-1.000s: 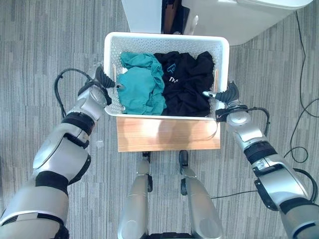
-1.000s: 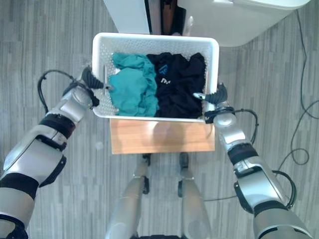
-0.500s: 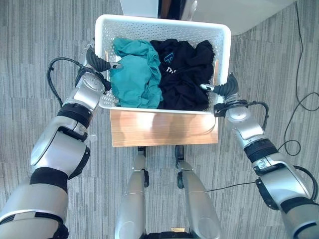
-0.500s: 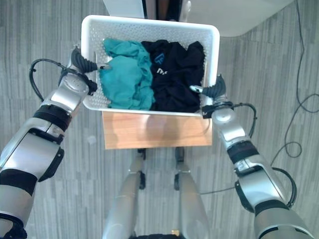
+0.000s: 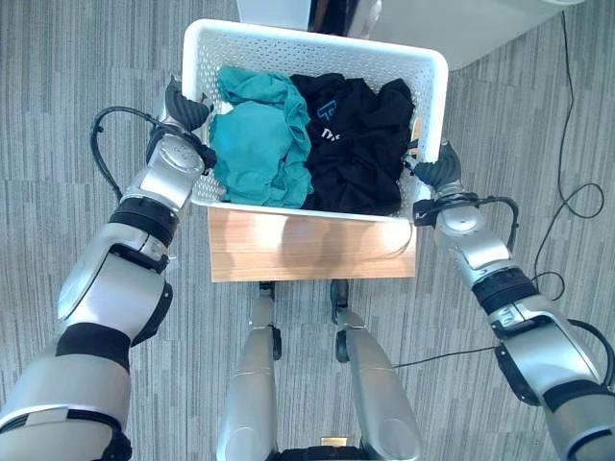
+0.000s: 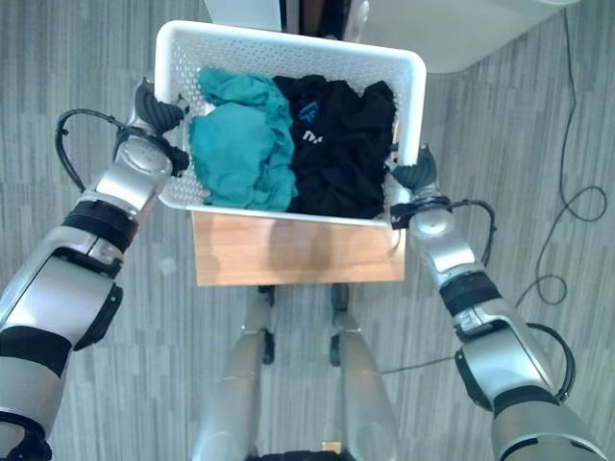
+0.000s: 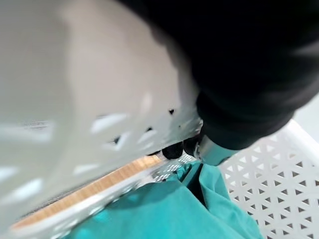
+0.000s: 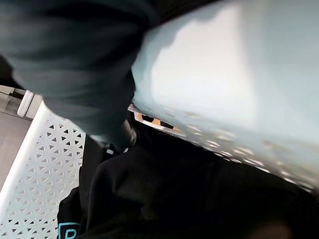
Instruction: Grab the laundry basket,head to the washer,open it,put in the laundry and shut it.
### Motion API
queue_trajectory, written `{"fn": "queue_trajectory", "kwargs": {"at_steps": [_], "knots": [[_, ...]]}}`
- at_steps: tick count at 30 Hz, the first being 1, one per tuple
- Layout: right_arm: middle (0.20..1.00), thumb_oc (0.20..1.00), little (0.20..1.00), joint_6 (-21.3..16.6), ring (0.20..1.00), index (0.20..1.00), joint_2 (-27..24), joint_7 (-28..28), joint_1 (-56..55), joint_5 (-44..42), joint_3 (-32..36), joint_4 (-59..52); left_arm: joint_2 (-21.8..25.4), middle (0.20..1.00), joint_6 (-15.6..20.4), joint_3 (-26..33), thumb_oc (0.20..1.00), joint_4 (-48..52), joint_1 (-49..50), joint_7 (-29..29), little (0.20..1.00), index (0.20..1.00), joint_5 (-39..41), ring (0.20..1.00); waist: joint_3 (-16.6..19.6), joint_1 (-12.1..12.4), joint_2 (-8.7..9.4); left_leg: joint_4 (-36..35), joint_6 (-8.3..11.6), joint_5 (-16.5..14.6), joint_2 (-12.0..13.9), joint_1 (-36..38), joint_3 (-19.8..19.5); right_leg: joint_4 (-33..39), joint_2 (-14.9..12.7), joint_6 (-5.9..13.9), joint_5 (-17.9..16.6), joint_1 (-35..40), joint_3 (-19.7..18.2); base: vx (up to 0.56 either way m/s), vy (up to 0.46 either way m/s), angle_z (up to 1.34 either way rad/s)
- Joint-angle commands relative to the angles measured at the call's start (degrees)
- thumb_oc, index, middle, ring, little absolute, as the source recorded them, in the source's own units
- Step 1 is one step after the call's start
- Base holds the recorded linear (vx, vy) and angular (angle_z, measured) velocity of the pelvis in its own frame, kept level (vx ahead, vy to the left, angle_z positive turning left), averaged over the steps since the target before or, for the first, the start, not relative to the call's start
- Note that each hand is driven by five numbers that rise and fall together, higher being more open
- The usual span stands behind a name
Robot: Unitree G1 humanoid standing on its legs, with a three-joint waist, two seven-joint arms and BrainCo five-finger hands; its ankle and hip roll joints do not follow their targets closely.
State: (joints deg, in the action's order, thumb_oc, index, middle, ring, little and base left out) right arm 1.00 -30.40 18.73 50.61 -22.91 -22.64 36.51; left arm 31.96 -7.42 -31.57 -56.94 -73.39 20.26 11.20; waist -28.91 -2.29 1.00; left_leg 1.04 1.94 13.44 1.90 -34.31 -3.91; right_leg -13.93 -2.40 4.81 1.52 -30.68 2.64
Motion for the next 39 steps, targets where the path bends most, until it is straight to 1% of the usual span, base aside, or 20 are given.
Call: {"fn": "queue_trajectory", "kwargs": {"at_steps": [1, 5, 6, 7, 10, 15, 16, 17, 19, 20, 23, 25, 26, 27, 28, 29, 30, 31, 34, 39], "knots": [[0.2, 0.2, 0.2, -2.2, 0.2, 0.2, -1.12, -1.98, -0.03, -0.28, 0.36, -5.76, -2.46, 0.2, 4.12, -0.04, 0.2, 3.28, -1.53, -0.23, 0.2, 0.2, -1.3, 0.2, 0.11, -0.12, 1.34, 8.84, 0.29, -12.53, 0.0, 1.11, -0.3, 8.03, -1.87, 0.64, -3.17, 2.06, 0.63, 0.0, 0.0, 0.0], [0.2, 0.2, 0.2, -1.55, 0.2, 0.2, -1.48, -2.05, -1.18, 0.09, 1.1, -6.87, -1.17, 0.2, 3.82, -0.14, 0.2, 6.16, -0.51, 0.24, 0.2, 0.2, -3.47, 0.2, 0.32, 0.13, 1.49, 8.85, 0.33, -12.67, 0.06, 1.46, -0.38, 8.14, -1.86, 0.6, -3.2, 2.53, 0.64, 0.0, 0.0, 0.0], [0.2, 0.2, 0.2, -1.41, 0.2, 0.2, -1.71, -2.46, -2.87, 0.35, 1.81, -8.42, -0.35, 0.2, 2.57, -1.01, 0.2, 6.94, -0.17, 0.36, 0.2, 0.2, -7.64, 0.2, 0.73, 0.06, 1.66, 8.81, 0.36, -12.84, 0.18, 2.04, -0.4, 8.25, -1.83, 0.63, -3.17, 3.19, 0.68, 0.0, 0.0, 0.0], [0.2, 0.2, 0.2, -1.3, 0.2, 0.2, -1.77, -2.6, -3.75, 0.27, 2.37, -8.93, -0.12, 0.2, 2.16, -1.27, 0.2, 7.44, 0.4, 0.2, 0.2, 0.2, -9.03, 0.2, 1.02, 0.07, 1.74, 8.71, 0.36, -12.97, 0.28, 2.59, -0.42, 8.28, -1.81, 0.65, -3.12, 3.61, 0.63, 0.0, 0.0, 0.0], [0.2, 0.2, 0.2, -0.92, 0.2, 0.2, -2.69, -3.19, -7.31, -0.45, 4.22, -10.91, 0.96, 0.2, 1.79, -1.82, 0.2, 9.61, 2.25, -0.97, 0.2, 0.2, -11.44, 0.2, 2.46, 0.09, 1.9, 7.95, 0.4, -13.36, 0.47, 5.21, -0.49, 8.35, -1.81, 0.76, -2.73, 5.7, 0.58, 0.05, -0.001, 0.04], [0.2, 0.2, 0.2, 1.05, 0.2, 0.2, -5.41, -5.82, -15.22, -1.3, 8.14, -15.33, 3.99, 0.2, 1.93, -3.4, 0.2, 17.64, 7.17, -4.32, 0.2, 0.2, -15.48, 0.2, 5.43, 0.37, 2.06, 5.32, 0.4, -14.03, 0.57, 11.62, -0.68, 8.4, -2.11, 1.24, -1.55, 10.85, 0.97, 0.1, -0.008, 0.05], [0.2, 0.2, 0.2, 1.72, 0.2, 0.2, -7.47, -7.21, -17.36, -2.02, 9.32, -16.59, 5.13, 0.2, 2.45, -3.95, 0.2, 20.95, 9.16, -6.12, 0.2, 0.2, -16.06, 0.2, 6.53, 0.5, 1.96, 4.39, 0.42, -14.29, 0.54, 14.22, -0.72, 8.3, -2.11, 1.4, -1.07, 12.97, 1.14, 0.08, 0.014, -0.04], [0.2, 0.2, 0.2, 1.76, 0.2, 0.2, -7.49, -7.22, -17.45, -2.01, 9.4, -16.69, 5.14, 0.2, 2.4, -3.92, 0.2, 21.06, 9.21, -6.16, 0.2, 0.2, -16.09, 0.2, 6.56, 0.43, 1.99, 4.11, 0.39, -13.82, 0.43, 14.17, -0.77, 8.53, -2.21, 1.43, -1.39, 12.94, 1.2, 0.1, 0.018, -0.08], [0.2, 0.2, 0.2, 2.58, 0.2, 0.2, -10.18, -8.9, -19.14, -2.84, 10.38, -18.04, 6.66, 0.2, 3.0, -4.99, 0.2, 24.04, 10.65, -8.56, 0.2, 0.2, -16.2, 0.2, 7.94, 0.42, 1.92, 3.26, 0.4, -14.12, 0.46, 17.01, -0.57, 8.52, -2.22, 1.73, -0.97, 15.23, 1.48, 0.1, 0.018, -0.01], [0.2, 0.2, 0.2, 3.39, 0.2, 0.2, -12.6, -10.97, -19.98, -3.51, 10.89, -18.52, 7.58, 0.2, 3.48, -6.7, 0.2, 26.56, 11.12, -10.79, 0.2, 0.2, -16.28, 0.2, 9.18, 0.39, 1.96, 2.82, 0.29, -14.34, 0.33, 19.45, -0.63, 8.36, -2.23, 1.94, -0.5, 17.36, 1.92, 0.12, 0.027, 0.06], [0.2, 0.2, 0.2, 4.78, 0.2, 0.2, -16.61, -13.7, -21.65, -4.88, 11.68, -19.76, 8.52, 0.2, 3.98, -8.94, 0.2, 29.14, 11.68, -14.01, 0.2, 0.2, -15.95, 0.2, 11.5, -0.08, 1.67, 2.35, 0.16, -14.9, 0.5, 22.47, -0.88, 7.62, -2.25, 2.17, 0.53, 19.52, 2.21, 0.09, 0.035, 0.05], [0.2, 0.2, 0.2, 5.52, 0.2, 0.2, -18.96, -15.75, -23.48, -6.27, 12.67, -20.42, 8.18, 0.2, 4.11, -10.16, 0.2, 30.13, 12.1, -15.88, 0.2, 0.2, -15.4, 0.2, 12.78, -0.38, 1.45, 2.23, 0.05, -15.32, 0.6, 24.58, -0.91, 7.01, -2.17, 2.3, 1.14, 21.14, 2.46, 0.05, 0.034, 0.07], [0.2, 0.2, 0.2, 5.57, 0.2, 0.2, -19.03, -15.8, -23.73, -6.29, 12.84, -20.56, 8.11, 0.2, 4.07, -10.17, 0.2, 30.21, 12.16, -15.92, 0.2, 0.2, -15.4, 0.2, 12.73, -0.3, 1.41, 2.15, 0.05, -15.34, 0.61, 24.77, -0.9, 7.02, -2.16, 2.3, 1.19, 21.29, 2.47, 0.09, 0.021, 0.06], [0.2, 0.2, 0.2, 6.73, 0.2, 0.2, -21.13, -17.35, -25.43, -6.71, 13.5, -20.9, 7.64, 0.2, 4.17, -11.51, 0.2, 31.05, 12.71, -17.88, 0.2, 0.2, -15.04, 0.2, 14.7, -0.6, 1.42, 1.83, -0.05, -15.66, 0.7, 26.6, -1.14, 6.93, -2.01, 2.3, 1.59, 22.79, 2.5, 0.09, 0.001, 0.06], [0.2, 0.2, 0.2, 7.27, 0.2, 0.2, -21.95, -18.11, -26.26, -6.83, 13.86, -21.29, 7.26, 0.2, 4.04, -11.82, 0.2, 31.28, 12.81, -18.62, 0.2, 0.2, -14.87, 0.2, 15.58, -0.69, 1.38, 1.58, -0.09, -15.78, 0.76, 27.59, -1.21, 6.99, -1.91, 2.25, 1.84, 23.6, 2.6, 0.09, 0.001, 0.05], [0.2, 0.2, 0.2, 7.33, 0.2, 0.2, -22.02, -18.14, -26.51, -6.82, 14.04, -21.42, 7.17, 0.2, 4.01, -11.84, 0.2, 31.32, 12.84, -18.65, 0.2, 0.2, -14.88, 0.2, 15.5, -0.61, 1.34, 1.44, -0.08, -15.76, 0.78, 27.83, -1.21, 7.05, -1.89, 2.24, 1.86, 23.81, 2.61, 0.11, -0.019, 0.06], [0.2, 0.2, 0.2, 8.06, 0.2, 0.2, -23.62, -19.42, -28.42, -7.16, 15.07, -22.51, 6.35, 0.2, 3.79, -12.48, 0.2, 31.08, 12.89, -19.66, 0.2, 0.2, -15.0, 0.2, 17.09, -0.95, 1.46, 0.85, -0.15, -15.95, 1.15, 29.64, -1.12, 7.18, -1.68, 2.02, 2.26, 25.4, 2.8, 0.08, -0.017, 0.03], [0.2, 0.2, 0.2, 8.13, 0.2, 0.2, -23.69, -19.45, -28.86, -7.16, 15.43, -22.72, 6.16, 0.2, 3.78, -12.59, 0.2, 31.06, 12.86, -19.67, 0.2, 0.2, -15.02, 0.2, 16.94, -0.76, 1.43, 0.64, -0.14, -15.91, 1.18, 30.0, -1.11, 7.3, -1.65, 2.01, 2.26, 25.71, 2.81, 0.12, -0.044, 0.01], [0.2, 0.2, 0.2, 8.72, 0.2, 0.2, -25.94, -21.03, -32.7, -8.73, 17.31, -24.51, 3.36, 0.2, 3.82, -13.9, 0.2, 29.95, 12.64, -20.87, 0.2, 0.2, -15.1, 0.2, 18.82, -1.35, 1.76, -0.79, 0.01, -15.77, 1.77, 32.89, -1.1, 8.03, -1.1, 1.58, 2.77, 28.17, 2.65, 0.06, -0.053, 0.02], [0.2, 0.2, 0.2, 8.79, 0.2, 0.2, -27.51, -21.33, -36.75, -10.14, 19.63, -25.62, -0.69, 0.2, 3.95, -15.97, 0.2, 26.98, 11.19, -21.05, 0.2, 0.2, -16.06, 0.2, 20.65, -1.69, 2.09, -2.09, 0.71, -14.97, 2.65, 34.2, -1.27, 10.12, -0.34, 1.08, 2.77, 29.7, 2.5, -0.01, -0.074, -0.01]]}}
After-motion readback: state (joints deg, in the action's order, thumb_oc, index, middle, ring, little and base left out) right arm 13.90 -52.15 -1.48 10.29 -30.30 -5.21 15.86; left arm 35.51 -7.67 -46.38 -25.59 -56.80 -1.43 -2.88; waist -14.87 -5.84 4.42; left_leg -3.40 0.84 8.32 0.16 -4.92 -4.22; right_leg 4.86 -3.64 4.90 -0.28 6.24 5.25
